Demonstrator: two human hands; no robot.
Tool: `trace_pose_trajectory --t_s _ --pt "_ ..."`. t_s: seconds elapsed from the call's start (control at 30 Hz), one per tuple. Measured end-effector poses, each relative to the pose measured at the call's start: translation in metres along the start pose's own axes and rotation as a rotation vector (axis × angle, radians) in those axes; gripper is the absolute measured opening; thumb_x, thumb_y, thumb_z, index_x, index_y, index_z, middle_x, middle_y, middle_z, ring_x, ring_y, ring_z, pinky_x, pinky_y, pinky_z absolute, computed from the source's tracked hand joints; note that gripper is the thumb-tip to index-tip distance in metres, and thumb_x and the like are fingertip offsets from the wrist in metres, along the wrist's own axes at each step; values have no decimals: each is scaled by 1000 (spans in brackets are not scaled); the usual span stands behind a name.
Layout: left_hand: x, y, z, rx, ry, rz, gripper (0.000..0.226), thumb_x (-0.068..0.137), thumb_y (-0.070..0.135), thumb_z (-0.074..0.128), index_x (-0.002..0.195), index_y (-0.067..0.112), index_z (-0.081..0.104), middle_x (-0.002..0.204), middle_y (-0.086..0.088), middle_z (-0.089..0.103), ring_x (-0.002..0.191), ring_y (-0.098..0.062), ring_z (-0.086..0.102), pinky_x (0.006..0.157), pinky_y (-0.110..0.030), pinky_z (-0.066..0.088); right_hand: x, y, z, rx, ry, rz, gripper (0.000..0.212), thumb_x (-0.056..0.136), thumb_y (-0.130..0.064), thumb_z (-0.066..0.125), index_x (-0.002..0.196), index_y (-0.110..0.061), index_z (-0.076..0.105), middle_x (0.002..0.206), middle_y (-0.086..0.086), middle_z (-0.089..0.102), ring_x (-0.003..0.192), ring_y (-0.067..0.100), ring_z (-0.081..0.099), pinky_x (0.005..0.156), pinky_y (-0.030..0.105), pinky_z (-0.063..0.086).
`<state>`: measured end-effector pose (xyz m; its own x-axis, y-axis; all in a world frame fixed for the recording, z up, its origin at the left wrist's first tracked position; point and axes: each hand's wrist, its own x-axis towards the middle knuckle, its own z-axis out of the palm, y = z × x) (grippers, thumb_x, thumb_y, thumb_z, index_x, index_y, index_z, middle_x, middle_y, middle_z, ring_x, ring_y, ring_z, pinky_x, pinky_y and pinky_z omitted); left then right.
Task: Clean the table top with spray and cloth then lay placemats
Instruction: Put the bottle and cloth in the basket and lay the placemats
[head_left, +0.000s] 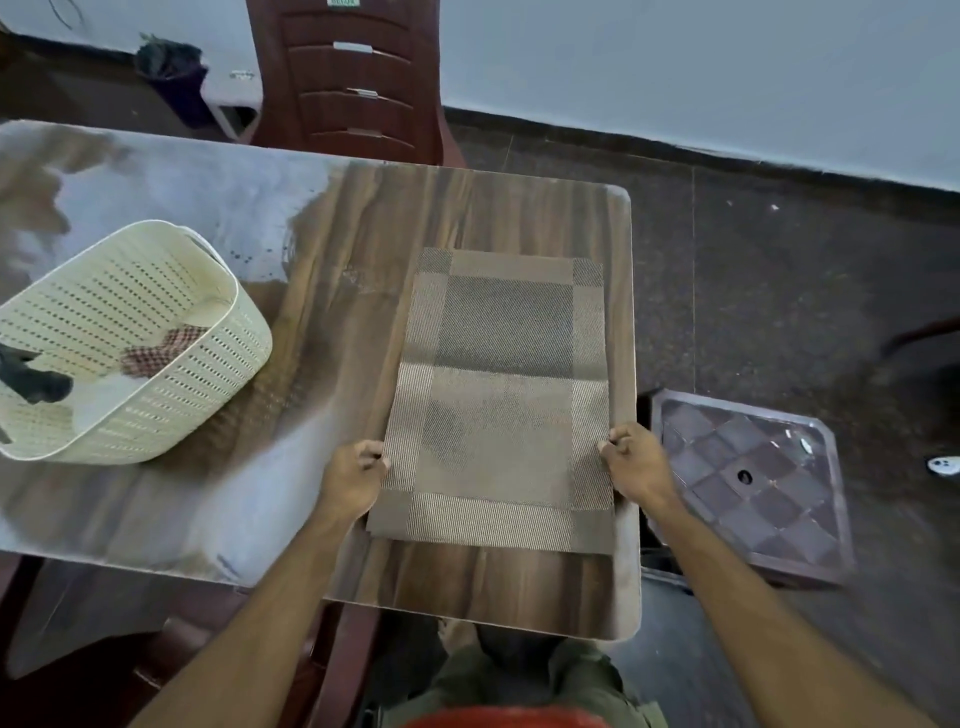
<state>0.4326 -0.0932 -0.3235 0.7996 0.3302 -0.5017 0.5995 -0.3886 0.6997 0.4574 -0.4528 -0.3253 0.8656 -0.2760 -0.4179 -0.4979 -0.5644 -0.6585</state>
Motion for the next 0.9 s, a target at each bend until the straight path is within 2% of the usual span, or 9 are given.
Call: trace_pose_trajectory --t_s 0.07,0.17,0.27,0.3,0.37,0.5,0.6,0.73,0.9 --pt "3 17 5 5 63 41 10 91 5 65 101 8 69 91 -9 70 87 -22 65 74 -24 42 6 -6 0 52 47 10 27 93 -9 63 76 -27 50 65 -7 54 59 10 50 63 29 46" --pt "16 40 8 -64 103 58 18 91 6 67 108 1 69 93 -10 67 84 -18 61 66 -17 45 16 -14 -2 149 92 45 21 92 -9 65 79 -21 54 63 -6 53 57 11 49 62 33 47" --pt "23 37 7 -85 76 4 19 90 10 70 106 -1 70 79 -8 64 56 -7 57 45 -11 40 15 -19 -7 244 85 79 10 93 -10 67 93 -11 57 69 -1 53 56 11 49 46 27 49" --pt "22 30 6 -84 60 -10 17 90 10 70 103 -2 70 74 -8 63 48 -2 53 42 -11 38 12 -18 -8 255 64 76 10 93 -9 66 95 -11 57 69 -1 53 57 12 50 48 29 49" --pt "16 17 6 -88 50 -21 17 89 8 70 102 -4 70 73 -7 63 53 -2 54 42 -7 38 9 -9 -7 218 49 30 10 93 -8 66 93 -14 58 62 -7 51 58 12 48 59 34 49" --pt "7 9 6 -173 15 -44 13 90 2 67 102 -4 68 66 -2 58 51 -7 50 38 -7 35 12 -8 -4 95 95 -67 9 92 -11 66 96 -17 60 59 -12 46 56 5 44 58 21 39" --pt "9 10 6 -232 14 -76 13 91 -2 66 103 -3 65 70 -4 58 43 1 50 36 -10 34 19 -15 -1 113 104 -77 9 91 -12 67 94 -18 60 64 -9 49 62 9 47 63 24 40" --pt "11 6 6 -223 18 -89 16 90 -2 67 104 -7 66 73 -6 61 55 -7 53 40 -10 38 20 -9 2 128 108 -62 10 91 -13 68 97 -17 61 60 -12 47 56 5 44 65 28 41" --pt "11 4 1 -237 80 -58 17 89 2 69 105 -5 70 90 -14 68 78 -19 61 66 -17 48 15 -14 3 74 85 -117 11 91 -8 67 93 -17 60 53 -14 39 52 6 40 63 30 40"
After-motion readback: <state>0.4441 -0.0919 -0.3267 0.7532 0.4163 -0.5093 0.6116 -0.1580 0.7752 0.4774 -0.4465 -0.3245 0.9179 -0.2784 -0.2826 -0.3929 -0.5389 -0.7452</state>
